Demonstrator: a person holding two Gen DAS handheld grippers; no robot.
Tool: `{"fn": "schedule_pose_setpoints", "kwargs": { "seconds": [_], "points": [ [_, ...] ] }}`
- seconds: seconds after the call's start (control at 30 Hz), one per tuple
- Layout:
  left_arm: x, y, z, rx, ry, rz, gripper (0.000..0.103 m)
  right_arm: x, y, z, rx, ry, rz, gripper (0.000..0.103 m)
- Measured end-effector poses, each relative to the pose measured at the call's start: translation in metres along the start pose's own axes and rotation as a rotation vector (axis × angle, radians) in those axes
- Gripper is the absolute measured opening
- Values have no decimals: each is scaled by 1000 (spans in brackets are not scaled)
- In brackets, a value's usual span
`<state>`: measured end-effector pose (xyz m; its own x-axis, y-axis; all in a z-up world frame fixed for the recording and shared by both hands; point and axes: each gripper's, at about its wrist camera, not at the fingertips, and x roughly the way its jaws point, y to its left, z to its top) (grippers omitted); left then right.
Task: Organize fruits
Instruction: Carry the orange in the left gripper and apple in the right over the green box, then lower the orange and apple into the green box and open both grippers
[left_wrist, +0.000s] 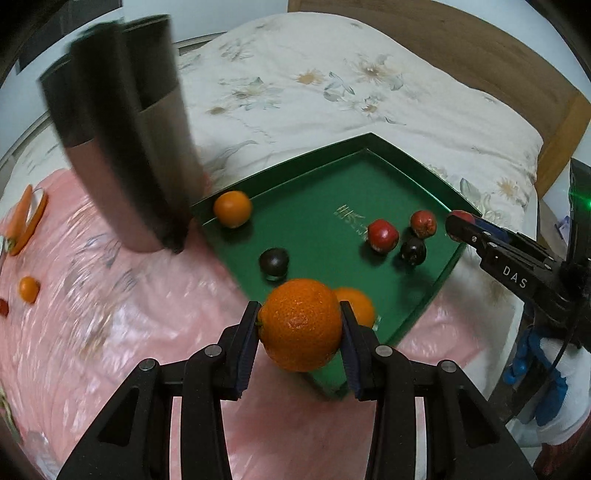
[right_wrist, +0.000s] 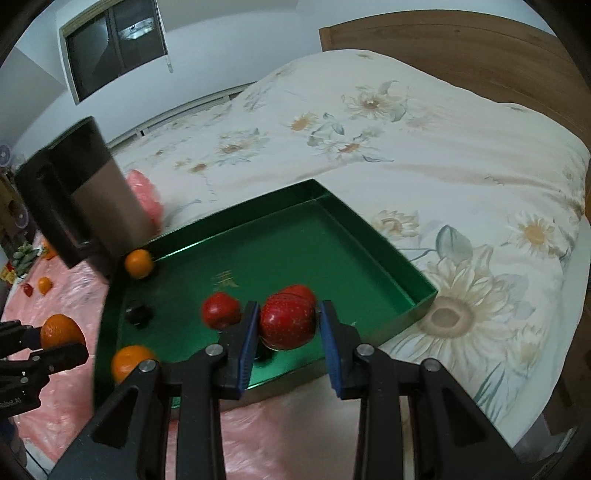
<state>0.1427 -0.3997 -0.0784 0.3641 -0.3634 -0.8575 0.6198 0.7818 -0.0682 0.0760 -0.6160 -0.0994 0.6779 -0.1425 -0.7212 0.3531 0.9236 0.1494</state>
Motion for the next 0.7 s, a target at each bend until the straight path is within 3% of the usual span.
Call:
{"fn": "schedule_pose_setpoints", "kwargs": {
  "seconds": [0.37,0.53,0.7],
  "points": [
    [37,-35,24,83,10,1,36,28,-19,4,-21,15,-56,28],
    [50,-51,33,138,5,37,36,32,-29,5,-10,11,-75,28],
    [68,-50,33,132,44,56,36,33,-36,3,5,8,-80,28]
  ]
}}
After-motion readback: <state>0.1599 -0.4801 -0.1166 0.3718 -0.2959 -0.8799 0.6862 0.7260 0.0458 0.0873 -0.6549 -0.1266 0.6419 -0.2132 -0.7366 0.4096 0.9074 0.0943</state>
